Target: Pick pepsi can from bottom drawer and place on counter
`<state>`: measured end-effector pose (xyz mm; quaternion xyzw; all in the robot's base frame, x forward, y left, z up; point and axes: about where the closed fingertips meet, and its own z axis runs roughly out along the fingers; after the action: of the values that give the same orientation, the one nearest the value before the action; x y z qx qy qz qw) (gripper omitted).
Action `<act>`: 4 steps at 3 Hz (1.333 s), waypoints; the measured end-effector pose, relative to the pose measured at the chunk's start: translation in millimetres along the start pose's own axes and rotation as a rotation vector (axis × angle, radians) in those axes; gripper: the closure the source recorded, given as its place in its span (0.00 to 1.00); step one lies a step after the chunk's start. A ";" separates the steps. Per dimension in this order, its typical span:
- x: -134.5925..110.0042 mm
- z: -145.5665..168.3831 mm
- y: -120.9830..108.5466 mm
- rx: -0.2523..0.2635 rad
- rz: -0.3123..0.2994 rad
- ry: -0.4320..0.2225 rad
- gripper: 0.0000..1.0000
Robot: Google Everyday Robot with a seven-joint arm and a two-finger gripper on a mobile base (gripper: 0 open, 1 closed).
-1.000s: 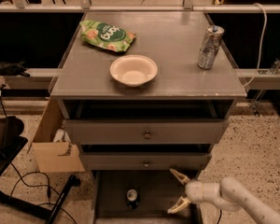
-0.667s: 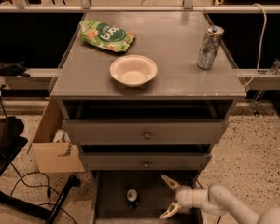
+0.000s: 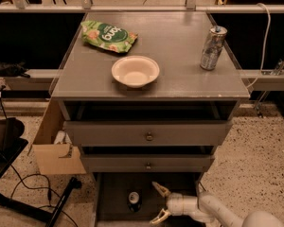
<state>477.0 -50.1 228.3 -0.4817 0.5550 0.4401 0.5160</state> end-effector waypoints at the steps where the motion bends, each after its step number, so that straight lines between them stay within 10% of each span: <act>1: 13.0 34.3 -10.0 0.070 0.010 0.050 0.00; 4: 37.2 91.6 -6.7 0.085 0.011 0.161 0.00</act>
Offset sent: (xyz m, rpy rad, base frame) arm 0.0365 0.0601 -0.0389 -0.1953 0.0125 -0.1627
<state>497.1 36.2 183.9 -0.4903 0.6153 0.3789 0.4873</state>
